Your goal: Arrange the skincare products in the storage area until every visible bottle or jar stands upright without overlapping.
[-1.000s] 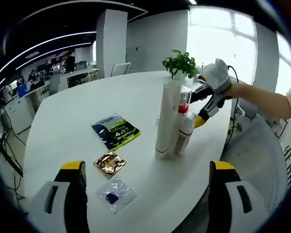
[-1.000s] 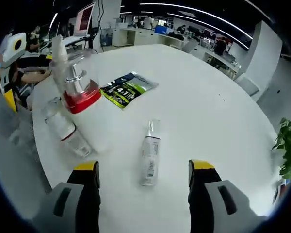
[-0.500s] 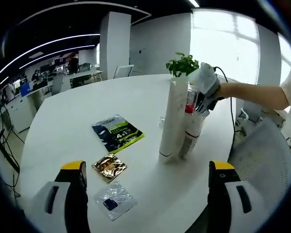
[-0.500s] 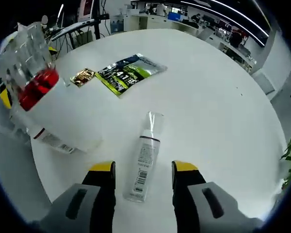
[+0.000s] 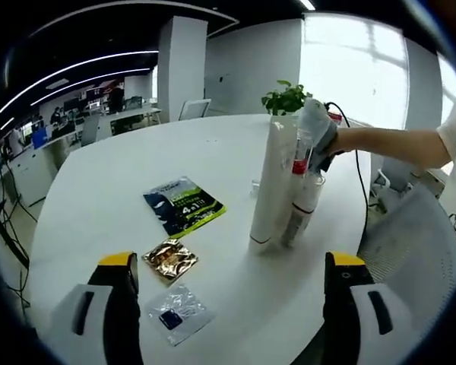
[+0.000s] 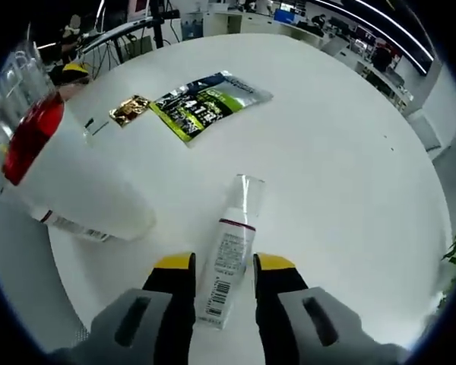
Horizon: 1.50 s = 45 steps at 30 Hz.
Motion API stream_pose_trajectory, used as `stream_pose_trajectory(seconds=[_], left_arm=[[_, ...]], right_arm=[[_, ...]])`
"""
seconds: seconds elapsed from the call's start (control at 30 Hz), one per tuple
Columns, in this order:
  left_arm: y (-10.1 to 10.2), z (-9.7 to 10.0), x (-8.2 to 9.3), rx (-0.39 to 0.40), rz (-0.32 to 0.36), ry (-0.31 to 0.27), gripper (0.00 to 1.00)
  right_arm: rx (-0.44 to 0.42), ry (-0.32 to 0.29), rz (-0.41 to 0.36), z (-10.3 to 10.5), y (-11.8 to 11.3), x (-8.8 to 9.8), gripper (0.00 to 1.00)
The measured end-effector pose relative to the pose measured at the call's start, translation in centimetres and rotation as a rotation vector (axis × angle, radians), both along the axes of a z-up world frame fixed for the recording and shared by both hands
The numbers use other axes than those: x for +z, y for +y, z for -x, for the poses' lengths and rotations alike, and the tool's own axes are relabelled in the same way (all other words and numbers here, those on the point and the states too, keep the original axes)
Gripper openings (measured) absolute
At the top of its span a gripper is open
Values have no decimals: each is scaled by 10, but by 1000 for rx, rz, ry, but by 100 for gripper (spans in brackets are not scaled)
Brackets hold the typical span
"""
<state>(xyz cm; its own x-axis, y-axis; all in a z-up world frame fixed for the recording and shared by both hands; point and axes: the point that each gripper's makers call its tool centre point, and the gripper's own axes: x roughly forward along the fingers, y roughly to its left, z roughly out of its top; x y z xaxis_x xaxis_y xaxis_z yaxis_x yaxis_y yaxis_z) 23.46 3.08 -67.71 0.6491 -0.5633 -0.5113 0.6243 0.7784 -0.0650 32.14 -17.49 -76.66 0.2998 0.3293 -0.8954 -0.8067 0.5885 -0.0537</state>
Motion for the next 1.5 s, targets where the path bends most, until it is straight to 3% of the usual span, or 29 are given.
stream_pose_trajectory(seconds=[0.33,0.5,0.67,0.87,1.1,1.2,1.27,1.37,1.5], left_arm=[[-9,7,3,-37,9,-7,93],[-18,9,8,-62,46,-8,92],[-22,13,5,-90,20,-4,93],[-27,17,10,-103,43,-16,92],[-27,18,12,-104,49,-21,92],[-27,19,13,-101,60,-22,92],[-28,19,13,-103,60,-19,91],[-30,22,11,-119,50,-11,88],[-40,30,12,-157,89,11,87]], right_arm=[[-15,59,40,0,1,-2,29],[-70,52,19,1,1,-2,23],[-144,35,-49,2,-2,-1,21],[-129,32,-56,18,-4,-1,20],[-285,66,-210,26,-14,4,20],[-355,57,-349,30,-16,17,19],[-382,41,-424,36,-17,29,19],[-400,14,-451,42,-26,39,19],[-431,-57,-551,53,-31,64,19]])
